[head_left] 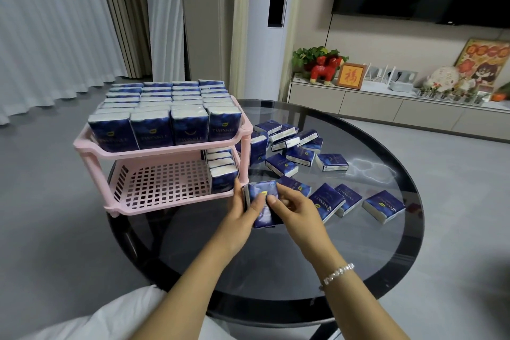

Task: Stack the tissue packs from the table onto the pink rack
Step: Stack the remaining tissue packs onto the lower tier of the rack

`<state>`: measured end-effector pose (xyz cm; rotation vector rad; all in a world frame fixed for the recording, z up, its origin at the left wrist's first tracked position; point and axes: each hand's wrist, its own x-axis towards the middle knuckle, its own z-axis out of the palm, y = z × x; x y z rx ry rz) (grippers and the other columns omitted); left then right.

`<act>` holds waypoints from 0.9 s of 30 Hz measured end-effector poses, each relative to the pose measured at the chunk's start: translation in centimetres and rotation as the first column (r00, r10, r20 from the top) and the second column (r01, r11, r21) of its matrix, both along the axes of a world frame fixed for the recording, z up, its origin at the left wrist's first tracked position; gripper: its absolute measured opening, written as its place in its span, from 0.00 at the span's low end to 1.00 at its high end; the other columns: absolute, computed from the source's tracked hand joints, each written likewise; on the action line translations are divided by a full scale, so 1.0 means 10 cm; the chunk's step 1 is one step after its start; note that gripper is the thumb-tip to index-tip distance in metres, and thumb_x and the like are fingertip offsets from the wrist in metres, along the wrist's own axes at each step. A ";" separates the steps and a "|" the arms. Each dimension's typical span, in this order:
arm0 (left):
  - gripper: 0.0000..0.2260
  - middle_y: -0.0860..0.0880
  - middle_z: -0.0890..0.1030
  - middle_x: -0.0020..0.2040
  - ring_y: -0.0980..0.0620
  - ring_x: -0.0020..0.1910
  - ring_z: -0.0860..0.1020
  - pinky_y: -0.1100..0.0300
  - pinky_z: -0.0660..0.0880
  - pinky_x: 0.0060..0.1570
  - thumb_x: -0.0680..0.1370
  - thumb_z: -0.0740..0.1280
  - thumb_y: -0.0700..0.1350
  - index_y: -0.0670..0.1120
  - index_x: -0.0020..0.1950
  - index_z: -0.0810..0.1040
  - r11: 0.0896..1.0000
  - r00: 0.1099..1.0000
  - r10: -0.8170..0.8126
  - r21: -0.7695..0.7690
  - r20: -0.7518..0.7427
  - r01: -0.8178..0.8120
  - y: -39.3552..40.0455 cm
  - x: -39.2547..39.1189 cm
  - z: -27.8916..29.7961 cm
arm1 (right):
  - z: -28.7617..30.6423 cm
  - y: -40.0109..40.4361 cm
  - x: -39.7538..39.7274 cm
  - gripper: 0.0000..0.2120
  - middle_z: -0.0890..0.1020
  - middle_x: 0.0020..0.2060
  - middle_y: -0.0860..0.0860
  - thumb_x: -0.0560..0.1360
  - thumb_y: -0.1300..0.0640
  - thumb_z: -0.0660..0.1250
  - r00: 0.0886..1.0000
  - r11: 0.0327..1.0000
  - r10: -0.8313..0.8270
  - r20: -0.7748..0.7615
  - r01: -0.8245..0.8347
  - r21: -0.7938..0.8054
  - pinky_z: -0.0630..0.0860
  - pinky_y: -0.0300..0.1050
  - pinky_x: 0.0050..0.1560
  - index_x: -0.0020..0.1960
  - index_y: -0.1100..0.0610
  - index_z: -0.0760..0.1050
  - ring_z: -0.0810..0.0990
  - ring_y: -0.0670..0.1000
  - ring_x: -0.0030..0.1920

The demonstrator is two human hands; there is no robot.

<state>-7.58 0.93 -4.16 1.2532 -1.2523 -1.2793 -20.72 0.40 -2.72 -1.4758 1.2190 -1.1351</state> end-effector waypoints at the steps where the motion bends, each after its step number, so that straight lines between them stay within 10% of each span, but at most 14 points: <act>1: 0.32 0.63 0.59 0.69 0.65 0.67 0.59 0.72 0.57 0.61 0.79 0.60 0.55 0.56 0.77 0.45 1.000 1.000 0.011 -0.006 0.019 -0.011 0.00 0.00 0.00 | 0.02 0.00 0.00 0.10 0.85 0.48 0.53 0.76 0.57 0.66 1.000 1.000 0.027 0.000 -0.027 0.013 0.79 0.39 0.49 0.56 0.48 0.79 0.84 0.47 0.46; 5: 0.31 0.59 0.65 0.68 0.62 0.65 0.64 0.69 0.59 0.59 0.80 0.62 0.48 0.54 0.77 0.49 0.998 0.998 0.064 0.001 -0.001 -0.064 -0.03 0.02 -0.04 | 0.05 -0.21 -0.10 0.15 0.81 0.54 0.52 0.77 0.54 0.64 0.947 0.990 -0.138 -0.291 0.132 -0.040 0.72 0.35 0.48 0.63 0.54 0.77 0.78 0.46 0.48; 11: 0.46 0.52 0.73 0.69 0.52 0.67 0.72 0.49 0.64 0.71 0.60 0.73 0.66 0.50 0.73 0.63 0.986 0.973 0.158 0.080 -0.166 -0.147 -0.11 0.10 -0.12 | 0.14 -0.69 -0.32 0.19 0.74 0.60 0.56 0.76 0.42 0.61 0.307 0.979 -0.075 -0.949 0.201 -0.012 0.61 0.53 0.63 0.54 0.58 0.76 0.65 0.60 0.64; 13: 0.46 0.51 0.76 0.66 0.51 0.64 0.75 0.47 0.66 0.70 0.57 0.74 0.66 0.49 0.71 0.67 0.984 0.964 0.169 0.082 -0.207 -0.155 -0.13 0.11 -0.15 | 0.15 -0.79 -0.33 0.19 0.75 0.58 0.56 0.76 0.40 0.60 0.262 0.977 0.008 -0.965 0.202 0.063 0.60 0.53 0.62 0.50 0.56 0.76 0.64 0.60 0.65; 22: 0.47 0.53 0.78 0.64 0.52 0.64 0.75 0.48 0.65 0.70 0.56 0.76 0.66 0.51 0.71 0.67 0.988 0.956 0.151 0.061 -0.250 -0.140 -0.16 0.12 -0.16 | 0.13 -0.72 -0.36 0.09 0.76 0.37 0.45 0.70 0.50 0.72 0.796 0.996 -0.064 -0.601 0.084 0.005 0.69 0.53 0.59 0.47 0.46 0.73 0.75 0.52 0.47; 27: 0.48 0.55 0.73 0.68 0.54 0.67 0.72 0.50 0.63 0.72 0.60 0.76 0.63 0.51 0.75 0.61 0.991 0.956 0.128 0.057 -0.264 -0.117 -0.13 0.12 -0.12 | 0.24 -0.57 -0.48 0.15 0.78 0.46 0.47 0.72 0.53 0.71 0.918 0.992 -0.110 -0.381 0.076 -0.104 0.74 0.46 0.54 0.58 0.47 0.75 0.77 0.48 0.49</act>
